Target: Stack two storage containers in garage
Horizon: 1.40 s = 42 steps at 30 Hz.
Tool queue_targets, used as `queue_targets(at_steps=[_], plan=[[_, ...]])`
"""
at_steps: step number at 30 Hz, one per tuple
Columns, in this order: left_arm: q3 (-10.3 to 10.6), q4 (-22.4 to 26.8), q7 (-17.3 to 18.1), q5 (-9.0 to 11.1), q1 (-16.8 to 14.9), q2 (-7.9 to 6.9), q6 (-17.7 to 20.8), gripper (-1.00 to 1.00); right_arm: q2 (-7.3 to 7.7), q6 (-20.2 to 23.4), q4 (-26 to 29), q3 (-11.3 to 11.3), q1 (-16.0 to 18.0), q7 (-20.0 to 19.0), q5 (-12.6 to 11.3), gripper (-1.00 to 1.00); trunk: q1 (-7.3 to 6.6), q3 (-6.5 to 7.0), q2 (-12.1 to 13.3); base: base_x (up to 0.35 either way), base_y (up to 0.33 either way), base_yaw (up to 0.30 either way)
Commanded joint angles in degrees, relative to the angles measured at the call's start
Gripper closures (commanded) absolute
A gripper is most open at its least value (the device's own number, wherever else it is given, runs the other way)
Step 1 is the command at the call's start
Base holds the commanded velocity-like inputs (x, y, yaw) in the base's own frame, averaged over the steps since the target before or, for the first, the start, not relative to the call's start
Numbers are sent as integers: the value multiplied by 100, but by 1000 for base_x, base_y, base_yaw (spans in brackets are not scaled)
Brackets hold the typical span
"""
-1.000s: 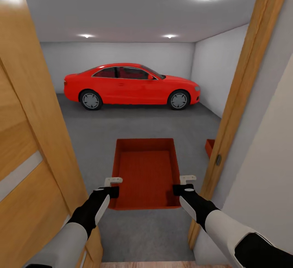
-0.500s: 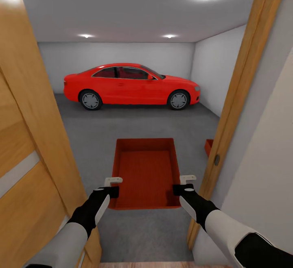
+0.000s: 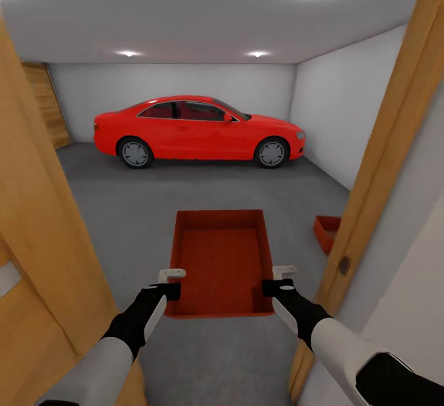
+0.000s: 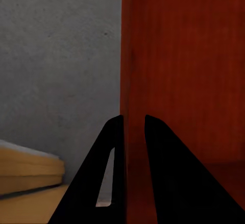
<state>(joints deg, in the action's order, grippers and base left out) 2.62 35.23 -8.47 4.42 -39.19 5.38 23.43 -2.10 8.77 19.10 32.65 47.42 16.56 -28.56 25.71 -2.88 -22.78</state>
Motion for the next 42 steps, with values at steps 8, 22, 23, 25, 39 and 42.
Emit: queue_targets(at_steps=[8, 22, 23, 25, 39, 42], plan=[[27, 19, -58, 122, -10, -11, 21, 100, 122, 29, -275, 138, 4, 40, -88, 100, 7, -13, -14, 322, 0, 0], [27, 16, -57, 130, -10, -11, 21, 100, 122, 29, -275, 138, 4, 46, -88, 100, 7, -13, -14, 322, 0, 0], [26, 15, -57, 130, -10, -11, 21, 100, 122, 29, -275, 137, 4, 46, -88, 100, 7, -13, -14, 322, 0, 0], [23, 16, -54, 130, -10, -11, 21, 100, 124, 29, -275, 137, 4, 46, -88, 100, 7, -13, -14, 322, 0, 0], [19, 10, -50, 138, -10, -11, 22, 100, 127, 29, -275, 138, 4, 49, -88, 100, 7, -13, -14, 322, 0, 0], [23, 10, -50, 143, -10, -11, 22, 100, 128, 29, -275, 137, 4, 49, -88, 100, 7, -13, -14, 322, 0, 0]])
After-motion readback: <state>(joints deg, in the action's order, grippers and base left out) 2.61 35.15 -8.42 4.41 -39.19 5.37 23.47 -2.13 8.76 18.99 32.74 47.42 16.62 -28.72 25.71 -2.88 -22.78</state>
